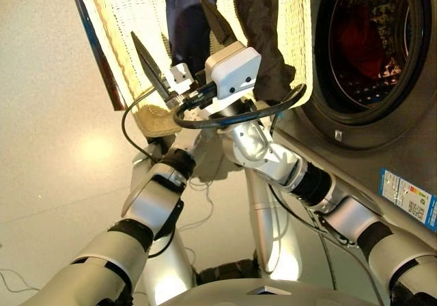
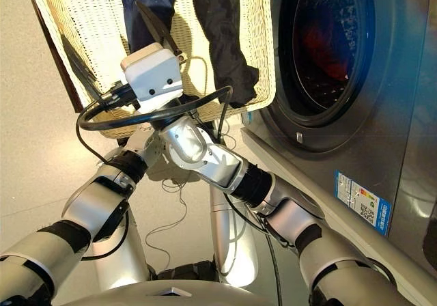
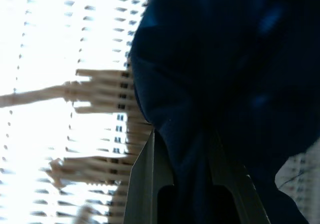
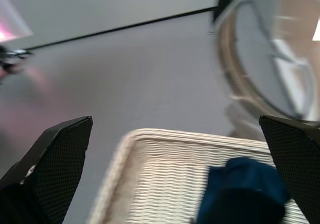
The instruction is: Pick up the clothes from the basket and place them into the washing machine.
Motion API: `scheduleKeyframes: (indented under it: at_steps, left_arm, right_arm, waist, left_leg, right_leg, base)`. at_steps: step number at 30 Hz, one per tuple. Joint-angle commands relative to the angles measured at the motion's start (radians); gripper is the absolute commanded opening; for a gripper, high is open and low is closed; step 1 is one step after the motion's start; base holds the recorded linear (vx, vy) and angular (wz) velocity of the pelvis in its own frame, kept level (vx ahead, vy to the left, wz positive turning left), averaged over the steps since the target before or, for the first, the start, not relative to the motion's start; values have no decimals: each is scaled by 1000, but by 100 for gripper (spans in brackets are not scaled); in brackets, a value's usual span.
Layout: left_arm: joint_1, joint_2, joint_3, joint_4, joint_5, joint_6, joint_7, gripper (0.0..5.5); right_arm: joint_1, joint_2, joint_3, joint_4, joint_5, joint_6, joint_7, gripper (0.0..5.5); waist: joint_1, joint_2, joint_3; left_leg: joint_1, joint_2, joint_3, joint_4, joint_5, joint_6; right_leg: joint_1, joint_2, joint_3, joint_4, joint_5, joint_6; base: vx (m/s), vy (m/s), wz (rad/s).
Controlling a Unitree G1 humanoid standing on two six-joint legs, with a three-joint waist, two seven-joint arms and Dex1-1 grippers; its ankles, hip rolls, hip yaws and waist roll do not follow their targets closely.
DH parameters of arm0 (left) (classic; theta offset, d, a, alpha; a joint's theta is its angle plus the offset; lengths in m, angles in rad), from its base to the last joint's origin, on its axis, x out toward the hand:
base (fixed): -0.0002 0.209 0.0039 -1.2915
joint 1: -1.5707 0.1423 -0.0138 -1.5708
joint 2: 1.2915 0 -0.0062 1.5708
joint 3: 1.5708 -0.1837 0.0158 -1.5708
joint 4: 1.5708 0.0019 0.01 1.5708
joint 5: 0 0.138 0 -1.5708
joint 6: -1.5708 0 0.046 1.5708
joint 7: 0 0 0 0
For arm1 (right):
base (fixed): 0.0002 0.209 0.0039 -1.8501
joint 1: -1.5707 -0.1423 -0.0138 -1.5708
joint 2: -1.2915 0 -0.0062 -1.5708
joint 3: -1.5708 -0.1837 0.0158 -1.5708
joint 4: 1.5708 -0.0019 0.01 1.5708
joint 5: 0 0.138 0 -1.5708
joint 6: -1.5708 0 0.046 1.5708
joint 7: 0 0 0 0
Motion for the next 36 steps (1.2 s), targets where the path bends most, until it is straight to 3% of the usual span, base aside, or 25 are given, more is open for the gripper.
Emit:
scheduleKeyframes:
  at_steps: [1,7,8,11,14,16,21,27,30,33,36]
  left_arm:
    - [-20,-18,-63,-109,153,-27,-10,0]
    - [150,61,-84,-379,247,-58,-26,0]
    - [172,87,-86,-459,252,-67,-49,0]
    - [246,160,-94,-612,300,-63,-87,0]
    - [277,202,-101,-677,345,-56,-113,0]
    - [325,271,-104,-783,374,-62,-161,0]
    - [370,347,-116,-919,396,-89,-237,0]
    - [359,400,-127,-1013,432,-101,-282,0]
    - [319,418,-165,-1023,470,-104,-290,0]
    - [276,457,-209,-1034,546,-95,-289,0]
    - [173,537,-286,-1067,691,-97,-310,0]
  right_arm:
    - [22,-16,-87,-59,-24,-86,-38,550]
    - [121,-123,-208,-60,67,-106,4,550]
    - [144,-150,-234,-77,103,-108,25,550]
    - [206,-213,-276,-118,204,-121,96,550]
    - [222,-256,-285,-122,278,-121,146,550]
    - [243,-298,-280,-122,384,-112,212,550]
    - [250,-320,-238,-122,598,-87,352,550]
    - [225,-332,-165,-151,737,-29,457,550]
    - [178,-317,-110,-155,843,-13,489,550]
    - [113,-305,-56,-155,903,7,514,550]
    - [42,-321,16,-162,948,42,558,550]
  waist:
    - [-24,25,-8]
    - [5,45,-8]
    - [10,49,-8]
    - [22,54,-8]
    - [31,54,-8]
    - [45,62,-8]
    - [73,72,-8]
    - [98,81,-8]
    - [115,86,-8]
    - [127,91,-8]
    - [137,97,-8]
  left_leg:
    - [101,-5,16,-15,-44,-50]
    - [224,-42,19,-118,-21,-35]
    - [220,-50,24,-155,24,-26]
    - [284,-67,26,-211,37,-15]
    - [322,-77,28,-236,41,-13]
    - [376,-86,25,-259,46,-13]
    - [486,-108,18,-303,50,-12]
    - [566,-124,1,-326,54,-7]
    - [592,-129,-5,-317,49,-5]
    - [610,-134,-9,-309,40,-5]
    - [608,-136,-13,-304,43,-5]
  right_leg:
    - [59,-28,0,-93,21,72]
    - [197,-45,-14,-196,52,87]
    - [197,-47,-12,-234,97,89]
    - [262,-56,-18,-292,118,96]
    - [307,-64,-25,-326,127,100]
    - [367,-76,-33,-352,134,101]
    - [491,-91,-50,-406,146,107]
    - [584,-108,-61,-433,150,110]
    - [619,-116,-67,-430,144,109]
    - [642,-118,-70,-428,136,108]
    - [647,-122,-74,-428,137,107]
  base:
    - [0,0,0]
    - [0,0,0]
    - [0,0,0]
    - [-17,3,20]
    - [0,0,0]
    - [25,7,63]
    - [0,0,0]
    - [0,0,0]
    - [-1,6,59]
    - [0,0,0]
    - [0,0,0]
